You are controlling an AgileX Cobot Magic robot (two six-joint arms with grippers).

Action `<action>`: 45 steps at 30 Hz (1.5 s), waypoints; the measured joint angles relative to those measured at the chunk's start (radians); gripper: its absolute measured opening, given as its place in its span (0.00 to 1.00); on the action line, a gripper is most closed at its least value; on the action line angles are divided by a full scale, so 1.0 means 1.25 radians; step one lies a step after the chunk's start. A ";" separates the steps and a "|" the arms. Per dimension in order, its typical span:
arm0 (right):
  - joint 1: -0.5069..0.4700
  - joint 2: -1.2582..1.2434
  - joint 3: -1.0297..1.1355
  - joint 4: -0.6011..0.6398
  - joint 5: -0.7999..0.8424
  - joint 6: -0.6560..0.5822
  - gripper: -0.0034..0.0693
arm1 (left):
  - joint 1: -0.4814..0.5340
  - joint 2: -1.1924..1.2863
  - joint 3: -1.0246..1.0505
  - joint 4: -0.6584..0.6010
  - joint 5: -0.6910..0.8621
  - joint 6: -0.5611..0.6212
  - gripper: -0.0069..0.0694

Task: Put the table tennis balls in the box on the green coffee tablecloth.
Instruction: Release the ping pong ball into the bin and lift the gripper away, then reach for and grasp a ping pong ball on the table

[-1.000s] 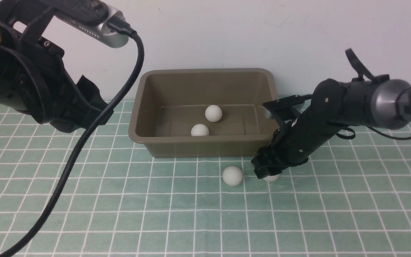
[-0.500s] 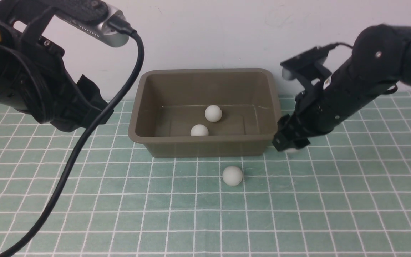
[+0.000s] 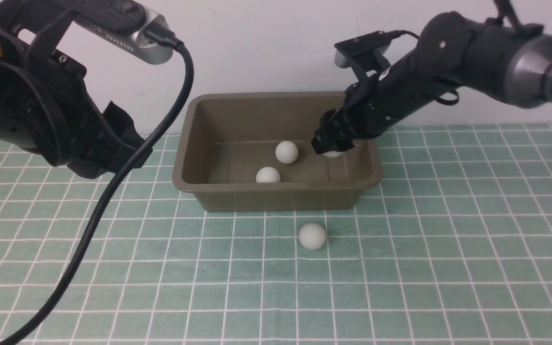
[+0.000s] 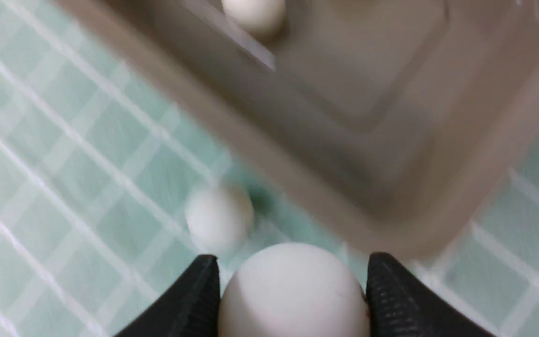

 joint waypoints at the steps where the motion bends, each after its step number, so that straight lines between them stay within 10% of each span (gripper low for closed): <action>1: 0.000 0.012 -0.019 0.000 0.013 0.003 0.55 | 0.000 0.000 0.000 0.000 0.000 0.000 0.61; 8: 0.000 0.004 -0.069 -0.012 0.073 0.003 0.83 | 0.000 0.000 0.000 0.000 0.000 -0.001 0.61; 20: 0.000 -0.306 -0.073 -0.157 0.203 0.097 0.71 | 0.000 0.000 0.000 0.000 0.000 -0.001 0.61; 31: 0.000 -0.493 0.134 -0.068 0.302 0.164 0.70 | 0.000 0.000 0.000 0.000 -0.004 0.001 0.61; 37: 0.044 -0.554 0.524 0.031 -0.008 0.112 0.70 | 0.000 0.000 0.000 0.000 -0.004 0.001 0.61; 45: 0.175 -0.430 0.614 0.060 -0.323 0.097 0.70 | 0.000 0.000 0.000 0.000 -0.003 0.001 0.61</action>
